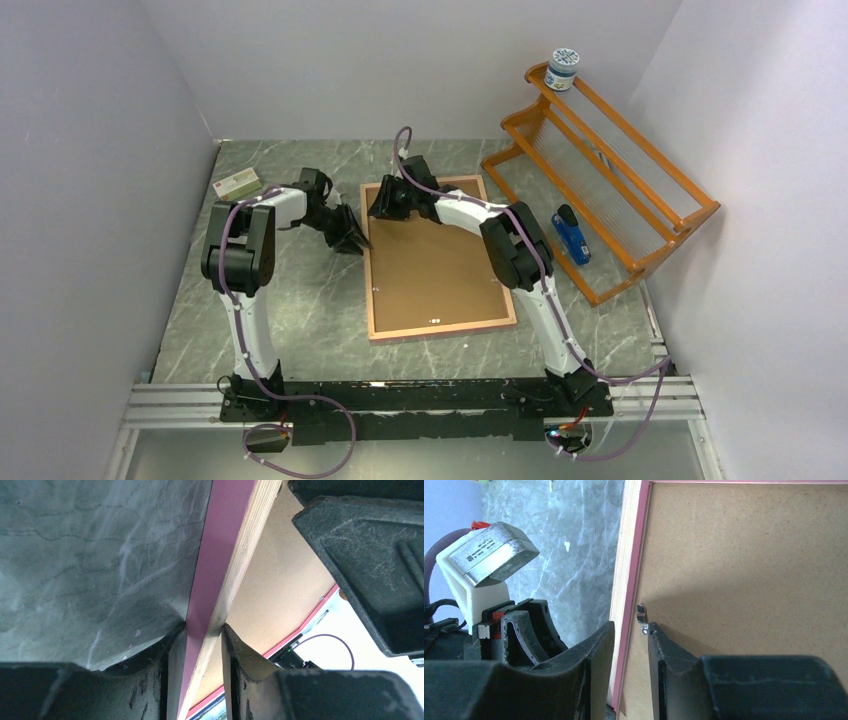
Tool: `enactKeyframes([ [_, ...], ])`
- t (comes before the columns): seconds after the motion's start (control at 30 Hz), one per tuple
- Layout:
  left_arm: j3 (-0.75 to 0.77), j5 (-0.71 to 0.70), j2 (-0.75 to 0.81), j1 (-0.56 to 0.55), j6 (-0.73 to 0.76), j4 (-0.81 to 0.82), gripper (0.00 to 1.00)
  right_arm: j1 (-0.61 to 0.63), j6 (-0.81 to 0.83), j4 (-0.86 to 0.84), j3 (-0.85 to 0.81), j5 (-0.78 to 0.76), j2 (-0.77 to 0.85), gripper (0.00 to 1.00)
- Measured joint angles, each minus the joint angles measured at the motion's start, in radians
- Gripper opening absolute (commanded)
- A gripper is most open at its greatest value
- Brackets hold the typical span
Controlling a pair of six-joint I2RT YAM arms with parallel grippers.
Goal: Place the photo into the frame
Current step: Install the photo frame at the center of the board.
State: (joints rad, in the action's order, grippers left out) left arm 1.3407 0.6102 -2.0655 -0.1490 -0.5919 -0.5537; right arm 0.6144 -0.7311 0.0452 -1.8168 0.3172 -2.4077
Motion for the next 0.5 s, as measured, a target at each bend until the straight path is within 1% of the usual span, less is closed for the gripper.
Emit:
enactKeyframes([
  [0.17,-0.005,0.008,0.000,0.002,0.000,0.008,0.32,-0.004,-0.006,-0.029,-0.003,0.035,-0.013,0.35],
  [0.5,-0.007,0.013,0.000,0.003,0.002,0.012,0.31,-0.012,-0.010,-0.036,-0.038,0.086,-0.044,0.35],
])
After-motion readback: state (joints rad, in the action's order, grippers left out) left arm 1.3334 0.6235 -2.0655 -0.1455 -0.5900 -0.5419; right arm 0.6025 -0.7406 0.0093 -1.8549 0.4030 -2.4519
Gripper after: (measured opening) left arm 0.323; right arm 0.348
